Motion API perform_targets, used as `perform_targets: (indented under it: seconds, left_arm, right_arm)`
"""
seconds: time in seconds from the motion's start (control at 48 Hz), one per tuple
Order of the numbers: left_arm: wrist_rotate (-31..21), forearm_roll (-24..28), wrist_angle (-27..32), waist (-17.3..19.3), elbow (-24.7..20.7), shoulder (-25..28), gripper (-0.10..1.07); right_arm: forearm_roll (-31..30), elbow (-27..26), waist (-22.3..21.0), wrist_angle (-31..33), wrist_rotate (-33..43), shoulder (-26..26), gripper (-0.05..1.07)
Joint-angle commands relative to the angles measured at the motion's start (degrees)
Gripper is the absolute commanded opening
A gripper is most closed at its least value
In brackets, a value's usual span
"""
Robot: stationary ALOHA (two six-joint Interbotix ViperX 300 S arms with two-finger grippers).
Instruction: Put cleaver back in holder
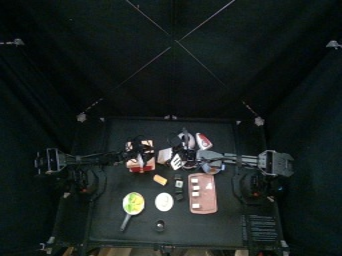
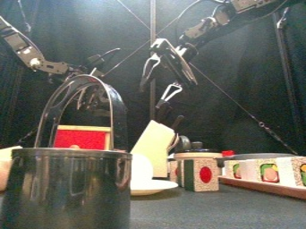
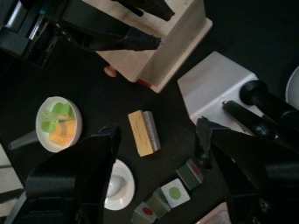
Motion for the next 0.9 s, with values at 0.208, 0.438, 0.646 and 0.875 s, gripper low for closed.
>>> perform_targets:
  seconds: [0.208,0.438,0.646,0.875]
  left_arm:
    - [0.00,0.00,-0.35,0.09,-0.62,-0.53,0.76]
    - [0.00,0.00,-0.35,0.26,-0.53,-0.35,0.76]
    - [0.00,0.00,-0.35,0.35,-0.53,0.00,0.76]
    - [0.00,0.00,-0.35,0.26,-0.09,-0.44,0.76]
  right_arm:
    - [-1.14,3.34,-0.88,1.76,0.00,-2.99,0.98]
    - [-2.46,2.02,-3.60,1.76,-0.18,-3.16,0.98]
    - [-5.62,-0.97,-3.34,-0.09,-0.09,-3.60,0.98]
    - [-3.96,7.03,-3.25,-0.09,0.09,-10.28,0.98]
